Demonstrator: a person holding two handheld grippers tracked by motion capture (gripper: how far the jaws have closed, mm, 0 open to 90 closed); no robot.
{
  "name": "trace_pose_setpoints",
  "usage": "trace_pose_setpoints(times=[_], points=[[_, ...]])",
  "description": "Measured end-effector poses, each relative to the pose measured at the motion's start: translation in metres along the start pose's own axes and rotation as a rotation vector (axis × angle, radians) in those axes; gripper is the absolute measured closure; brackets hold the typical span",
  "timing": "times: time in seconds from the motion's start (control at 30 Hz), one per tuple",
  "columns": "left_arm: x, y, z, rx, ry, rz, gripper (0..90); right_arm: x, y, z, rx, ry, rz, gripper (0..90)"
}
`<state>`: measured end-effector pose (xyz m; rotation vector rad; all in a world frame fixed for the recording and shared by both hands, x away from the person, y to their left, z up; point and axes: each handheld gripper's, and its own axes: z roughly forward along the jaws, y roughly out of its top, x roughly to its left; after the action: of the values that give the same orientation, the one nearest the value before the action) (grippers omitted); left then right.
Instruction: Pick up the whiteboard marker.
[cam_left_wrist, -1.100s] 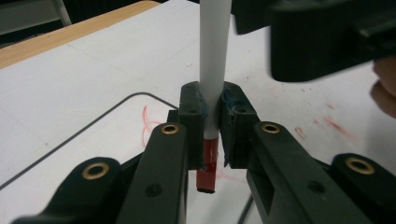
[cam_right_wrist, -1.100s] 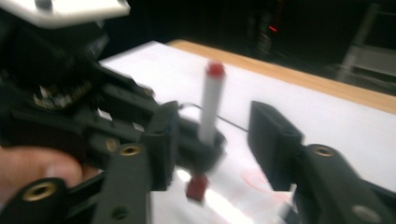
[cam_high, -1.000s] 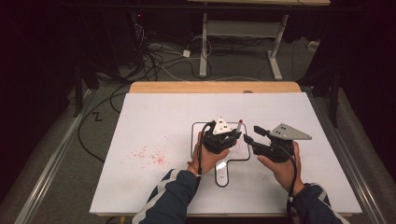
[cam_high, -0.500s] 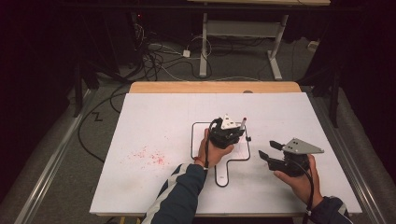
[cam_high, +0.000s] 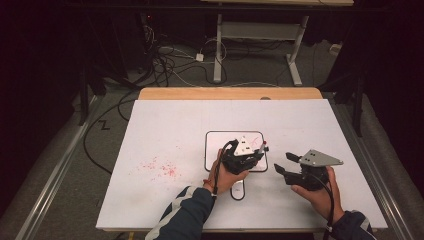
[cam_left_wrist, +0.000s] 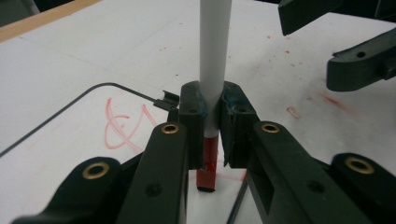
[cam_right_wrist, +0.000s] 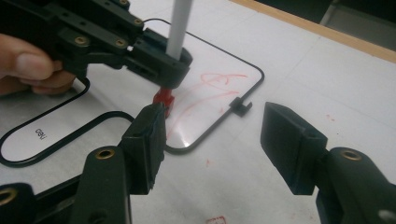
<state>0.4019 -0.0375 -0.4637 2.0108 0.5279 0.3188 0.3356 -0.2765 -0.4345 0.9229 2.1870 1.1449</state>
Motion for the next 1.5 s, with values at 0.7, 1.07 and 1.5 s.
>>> trace_pose_setpoints(times=[0.7,1.07,1.5], points=[[-0.017,0.005,0.016,0.022,-0.053,-0.043,79.1,0.002,-0.004,-0.001,0.006,0.026,-0.046,40.5],[-0.001,0.003,0.016,0.071,-0.052,-0.110,79.0,0.001,-0.005,0.003,0.021,0.019,-0.063,40.4],[-0.001,0.020,0.003,0.001,-0.083,-0.066,79.0,-0.003,-0.004,0.002,0.000,0.021,-0.036,41.2]])
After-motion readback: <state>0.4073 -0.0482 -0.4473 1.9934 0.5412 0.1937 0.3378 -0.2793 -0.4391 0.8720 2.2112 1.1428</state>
